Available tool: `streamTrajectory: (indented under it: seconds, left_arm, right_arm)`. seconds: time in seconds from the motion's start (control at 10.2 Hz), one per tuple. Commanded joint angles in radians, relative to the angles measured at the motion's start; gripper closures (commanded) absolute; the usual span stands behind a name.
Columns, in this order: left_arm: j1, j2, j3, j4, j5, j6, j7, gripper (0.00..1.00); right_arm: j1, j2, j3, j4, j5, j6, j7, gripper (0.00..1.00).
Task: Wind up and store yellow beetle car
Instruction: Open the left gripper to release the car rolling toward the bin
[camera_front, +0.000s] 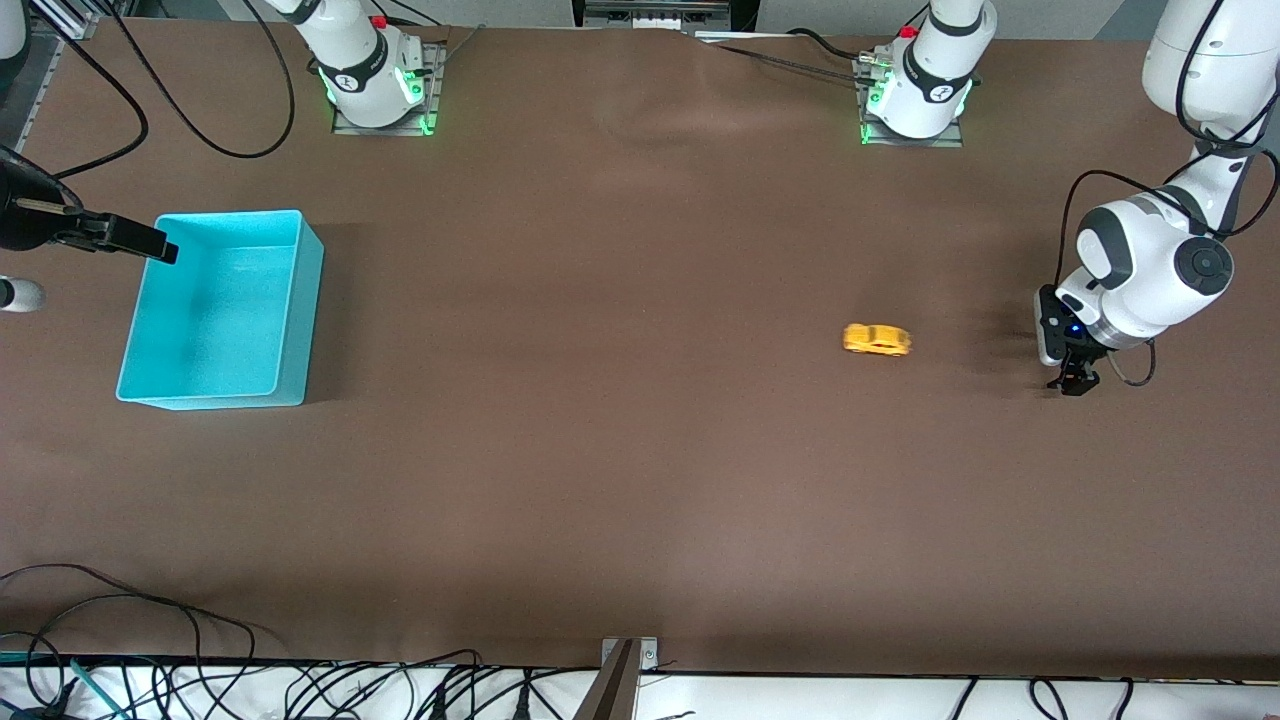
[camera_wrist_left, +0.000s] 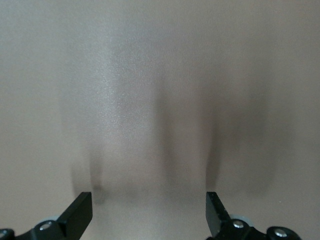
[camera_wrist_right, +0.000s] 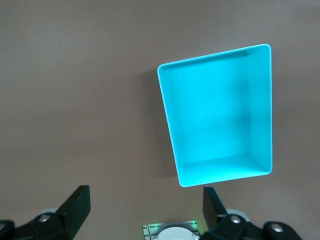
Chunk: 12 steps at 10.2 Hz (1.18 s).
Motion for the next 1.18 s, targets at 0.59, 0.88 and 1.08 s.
streamTrajectory:
  seconds: [0.59, 0.88, 1.08]
  left_arm:
    - [-0.011, -0.123, 0.004, -0.005, -0.033, -0.01, -0.035, 0.0]
    - [-0.02, -0.223, 0.004, -0.006, -0.033, -0.067, -0.037, 0.0]
    - [-0.024, -0.269, 0.004, -0.006, -0.033, -0.083, -0.033, 0.0]
  right_arm:
    - [-0.009, -0.007, -0.02, 0.002, 0.02, -0.008, -0.009, 0.0]
    - [0.003, -0.004, -0.013, 0.002, 0.021, -0.01, -0.008, 0.0]
    - [0.025, 0.022, 0.015, 0.001, 0.021, 0.007, -0.044, 0.0]
